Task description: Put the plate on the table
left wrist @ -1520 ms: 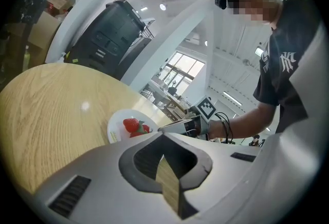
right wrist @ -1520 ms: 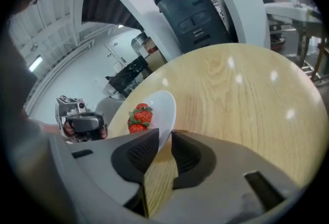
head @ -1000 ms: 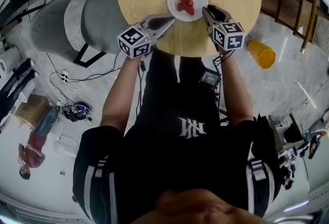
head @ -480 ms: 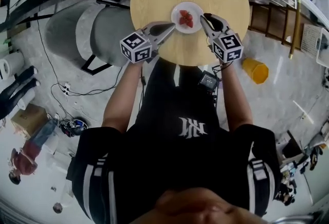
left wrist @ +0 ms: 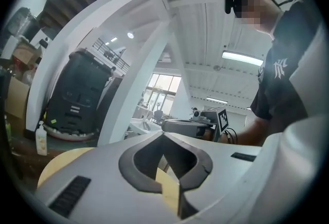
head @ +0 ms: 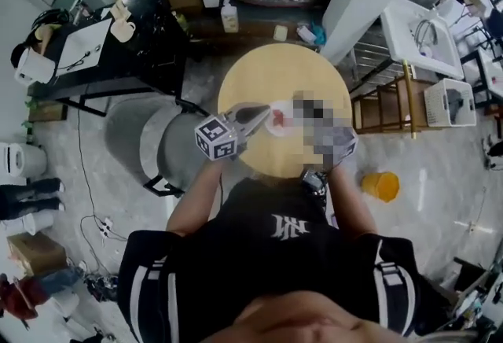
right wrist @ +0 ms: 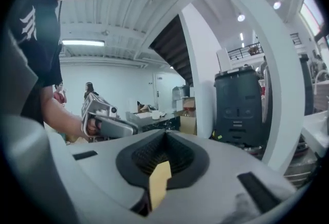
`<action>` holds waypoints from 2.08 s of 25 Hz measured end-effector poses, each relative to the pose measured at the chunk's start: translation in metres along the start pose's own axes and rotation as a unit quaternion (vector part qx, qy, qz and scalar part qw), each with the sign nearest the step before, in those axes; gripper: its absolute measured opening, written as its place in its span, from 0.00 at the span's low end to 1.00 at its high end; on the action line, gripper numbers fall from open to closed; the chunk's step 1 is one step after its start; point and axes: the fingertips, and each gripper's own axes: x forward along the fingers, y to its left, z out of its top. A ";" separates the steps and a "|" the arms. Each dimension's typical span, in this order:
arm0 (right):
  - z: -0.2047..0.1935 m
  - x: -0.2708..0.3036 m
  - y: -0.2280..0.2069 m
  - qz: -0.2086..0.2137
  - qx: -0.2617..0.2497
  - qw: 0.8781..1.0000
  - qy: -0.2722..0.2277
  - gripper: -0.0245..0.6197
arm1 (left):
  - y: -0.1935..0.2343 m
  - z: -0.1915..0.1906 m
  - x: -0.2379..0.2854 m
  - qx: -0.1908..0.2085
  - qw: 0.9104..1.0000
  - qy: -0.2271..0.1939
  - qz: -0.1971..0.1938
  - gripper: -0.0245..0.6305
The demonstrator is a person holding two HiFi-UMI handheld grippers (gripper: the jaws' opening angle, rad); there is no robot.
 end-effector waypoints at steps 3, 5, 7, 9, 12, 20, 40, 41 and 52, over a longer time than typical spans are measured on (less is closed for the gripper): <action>0.015 -0.010 0.007 -0.018 0.007 1.000 -0.021 0.04 | -0.012 0.007 0.000 0.002 1.000 -0.009 -0.022 0.04; 0.014 -0.018 0.008 -0.022 0.016 0.999 -0.025 0.04 | -0.019 0.007 0.002 -0.001 1.000 -0.011 -0.029 0.04; 0.011 -0.029 0.010 -0.021 0.027 0.999 -0.033 0.04 | -0.030 0.004 0.004 0.001 0.999 -0.006 -0.032 0.04; 0.009 -0.041 0.011 -0.018 0.042 0.998 -0.044 0.04 | -0.044 0.003 0.004 0.008 0.999 0.000 -0.032 0.04; 0.005 -0.058 0.020 0.005 0.061 0.996 -0.058 0.04 | -0.063 0.001 -0.002 0.013 1.000 0.000 -0.026 0.04; -0.023 -0.122 0.065 0.051 0.037 0.997 -0.038 0.04 | -0.130 -0.031 -0.006 0.002 1.000 0.001 0.011 0.04; -0.046 -0.216 0.090 0.063 0.012 0.997 -0.038 0.04 | -0.211 -0.056 -0.015 -0.003 0.999 -0.016 0.043 0.04; -0.044 -0.218 0.087 0.059 0.012 0.997 -0.040 0.04 | -0.209 -0.054 -0.013 -0.001 0.999 -0.017 0.042 0.04; -0.030 -0.233 0.045 0.013 0.014 0.998 -0.059 0.04 | -0.197 -0.035 0.004 0.019 0.999 -0.036 0.025 0.04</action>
